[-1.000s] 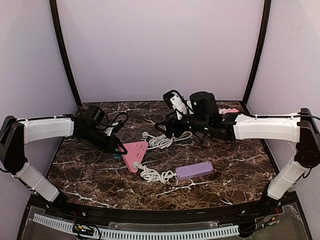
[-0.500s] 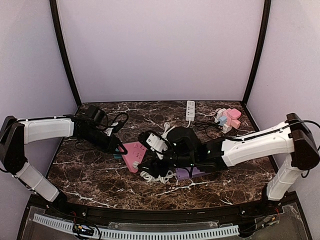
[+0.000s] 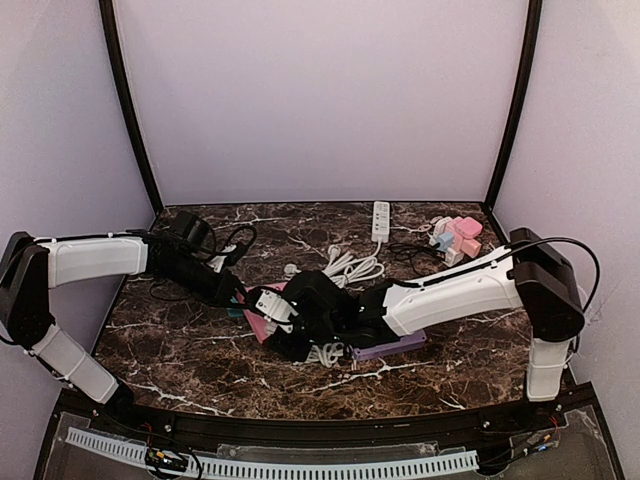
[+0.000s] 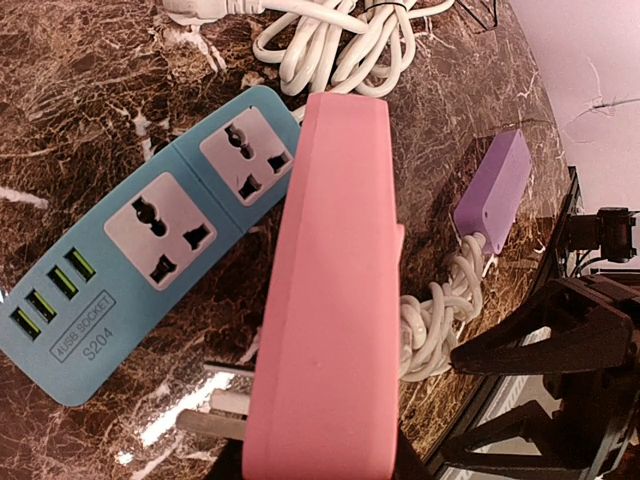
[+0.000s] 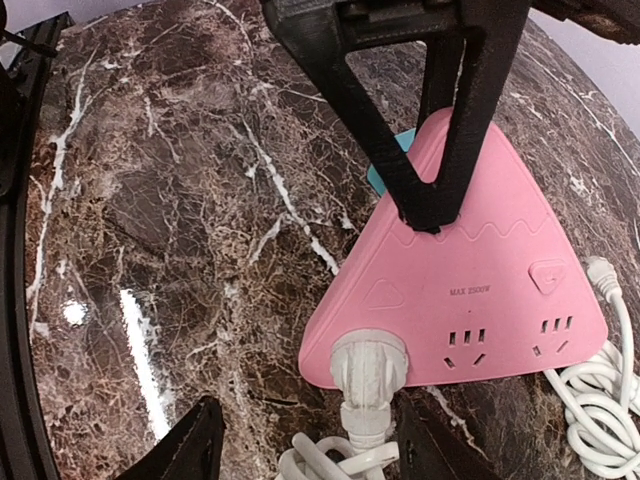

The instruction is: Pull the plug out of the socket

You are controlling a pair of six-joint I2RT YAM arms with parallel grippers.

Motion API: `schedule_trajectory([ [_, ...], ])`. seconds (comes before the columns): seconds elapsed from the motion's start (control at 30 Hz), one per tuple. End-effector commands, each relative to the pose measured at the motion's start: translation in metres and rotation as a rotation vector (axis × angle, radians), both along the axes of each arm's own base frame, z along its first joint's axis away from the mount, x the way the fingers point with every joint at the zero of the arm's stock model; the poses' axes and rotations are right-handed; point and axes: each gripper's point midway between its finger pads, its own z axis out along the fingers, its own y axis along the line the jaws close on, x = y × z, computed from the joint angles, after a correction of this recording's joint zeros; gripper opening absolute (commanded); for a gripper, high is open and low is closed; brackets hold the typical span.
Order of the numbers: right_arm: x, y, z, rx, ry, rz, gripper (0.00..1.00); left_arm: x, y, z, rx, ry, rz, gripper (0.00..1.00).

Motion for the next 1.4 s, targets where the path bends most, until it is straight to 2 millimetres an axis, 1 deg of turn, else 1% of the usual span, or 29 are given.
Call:
schedule_trajectory([
  [0.0, 0.006, 0.002, -0.015, -0.083, -0.043, -0.01, 0.57, 0.002, 0.003, 0.002, 0.002, -0.027, 0.006, 0.13],
  [0.3, 0.015, 0.003, -0.033, -0.148, -0.076, -0.024, 0.49, 0.002, 0.003, 0.0, 0.002, -0.02, 0.005, 0.13],
  [0.37, 0.017, 0.005, -0.035, -0.161, -0.088, -0.024, 0.41, 0.002, 0.003, 0.0, 0.004, -0.019, 0.005, 0.13],
  [0.43, 0.02, 0.006, -0.035, -0.166, -0.099, -0.033, 0.3, 0.002, 0.003, 0.0, 0.004, -0.019, 0.004, 0.13],
  [0.47, 0.021, 0.006, -0.037, -0.17, -0.103, -0.037, 0.28, 0.002, 0.003, 0.0, 0.003, -0.019, 0.004, 0.13],
  [0.63, 0.023, 0.008, -0.041, -0.186, -0.107, -0.035, 0.29, 0.001, 0.003, -0.001, 0.003, -0.016, 0.003, 0.13],
  [0.97, 0.026, 0.002, -0.051, -0.223, -0.129, -0.046, 0.31, 0.001, 0.003, -0.001, 0.003, -0.017, 0.003, 0.13],
  [1.03, 0.027, 0.001, -0.052, -0.227, -0.131, -0.048, 0.31, 0.001, 0.003, -0.001, 0.004, -0.015, 0.002, 0.13],
  [1.13, 0.027, 0.004, -0.048, -0.215, -0.137, -0.042, 0.28, 0.001, 0.003, -0.001, 0.004, -0.018, 0.002, 0.13],
  [1.2, 0.028, 0.005, -0.047, -0.212, -0.141, -0.041, 0.24, 0.001, 0.003, -0.001, 0.004, -0.017, 0.001, 0.13],
  [1.27, 0.03, 0.006, -0.044, -0.207, -0.149, -0.048, 0.17, 0.001, 0.003, -0.001, 0.003, -0.019, 0.001, 0.13],
  [1.33, 0.031, 0.007, -0.043, -0.206, -0.156, -0.055, 0.08, 0.002, 0.003, -0.001, 0.004, -0.018, 0.002, 0.13],
  [1.37, 0.032, 0.006, -0.042, -0.204, -0.16, -0.06, 0.01, 0.001, 0.003, -0.001, 0.004, -0.017, 0.002, 0.13],
])
